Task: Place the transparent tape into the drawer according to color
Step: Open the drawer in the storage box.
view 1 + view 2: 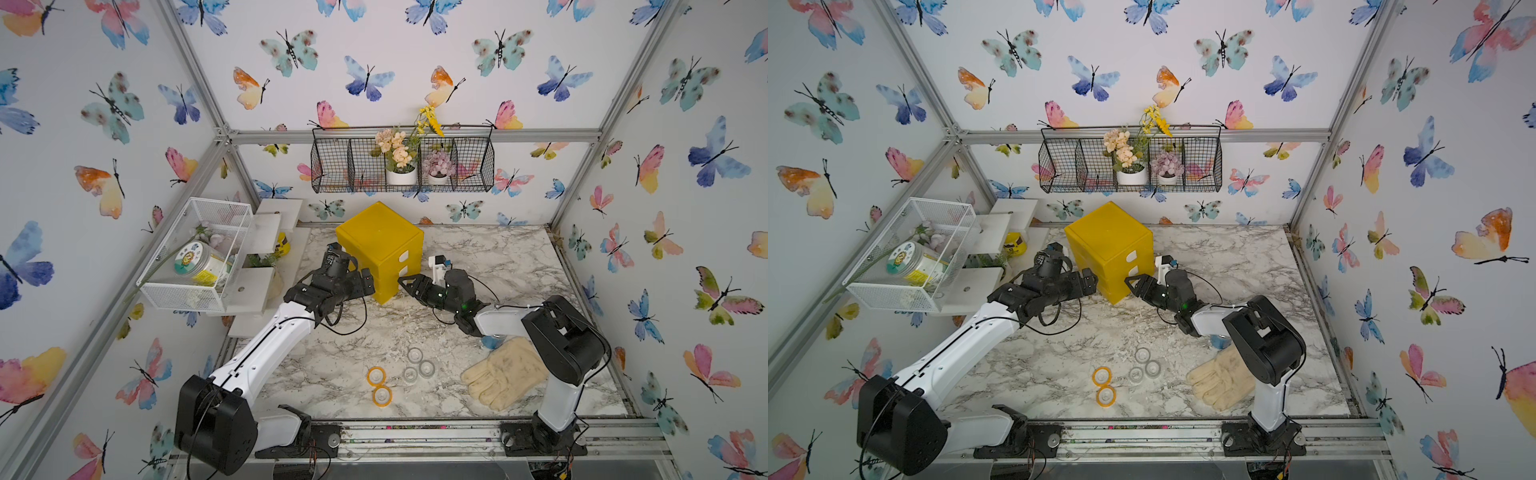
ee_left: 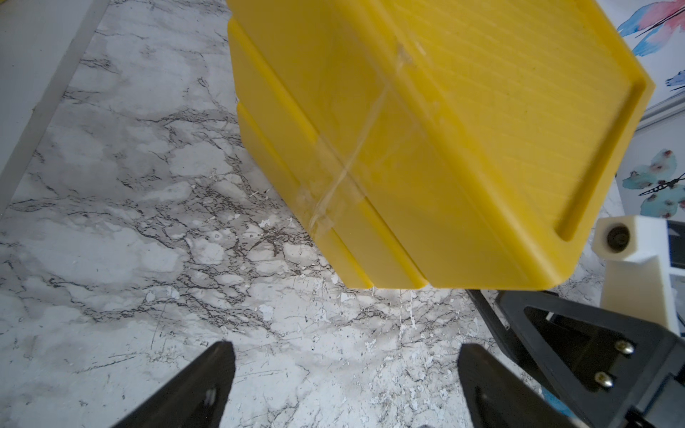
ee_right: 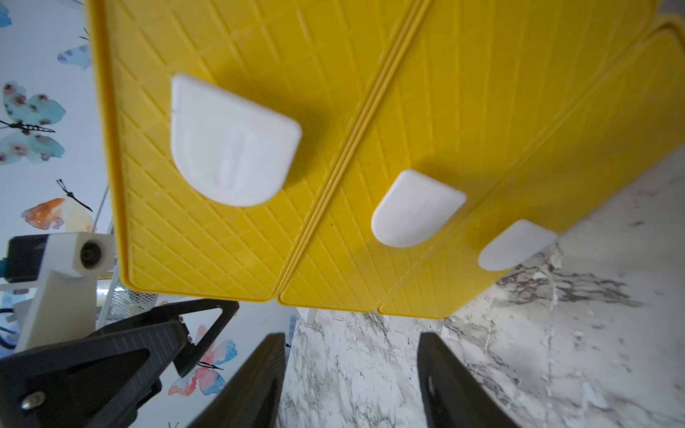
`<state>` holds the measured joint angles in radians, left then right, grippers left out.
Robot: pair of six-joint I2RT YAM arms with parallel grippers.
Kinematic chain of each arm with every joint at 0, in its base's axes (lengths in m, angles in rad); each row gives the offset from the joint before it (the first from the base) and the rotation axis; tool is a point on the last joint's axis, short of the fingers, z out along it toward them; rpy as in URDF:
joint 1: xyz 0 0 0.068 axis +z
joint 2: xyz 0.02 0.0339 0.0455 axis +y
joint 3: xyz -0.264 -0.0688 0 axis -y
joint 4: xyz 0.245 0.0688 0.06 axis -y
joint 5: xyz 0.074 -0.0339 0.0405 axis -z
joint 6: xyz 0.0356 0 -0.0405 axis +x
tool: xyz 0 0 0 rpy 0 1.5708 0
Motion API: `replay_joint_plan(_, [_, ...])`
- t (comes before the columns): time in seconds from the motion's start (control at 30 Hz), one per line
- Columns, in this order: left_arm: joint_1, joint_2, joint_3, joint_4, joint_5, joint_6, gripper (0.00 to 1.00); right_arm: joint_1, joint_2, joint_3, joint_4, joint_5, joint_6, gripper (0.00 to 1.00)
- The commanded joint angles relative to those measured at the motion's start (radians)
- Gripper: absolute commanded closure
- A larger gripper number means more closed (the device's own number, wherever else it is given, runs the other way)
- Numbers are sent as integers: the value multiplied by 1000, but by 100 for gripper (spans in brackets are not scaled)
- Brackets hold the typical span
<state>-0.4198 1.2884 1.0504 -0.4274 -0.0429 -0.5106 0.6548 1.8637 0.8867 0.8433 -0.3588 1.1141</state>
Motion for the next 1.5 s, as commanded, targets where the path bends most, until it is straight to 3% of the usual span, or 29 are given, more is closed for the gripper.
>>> replay_joint_plan(0.0, [3,-14,0,-5,10,15,1,-19,50,-17,167,3,116,39])
replay_joint_plan(0.17, [3,-11,0,-5,10,17,1,-30,106,-10,248,-6,170,39])
replay_joint_plan(1.07, [4,22,9,-5,18,21,1,-63,247,116,301,-57,195,39])
replay_joint_plan(1.47, [7,32,8,-5,17,23,1,-67,277,131,301,-65,198,46])
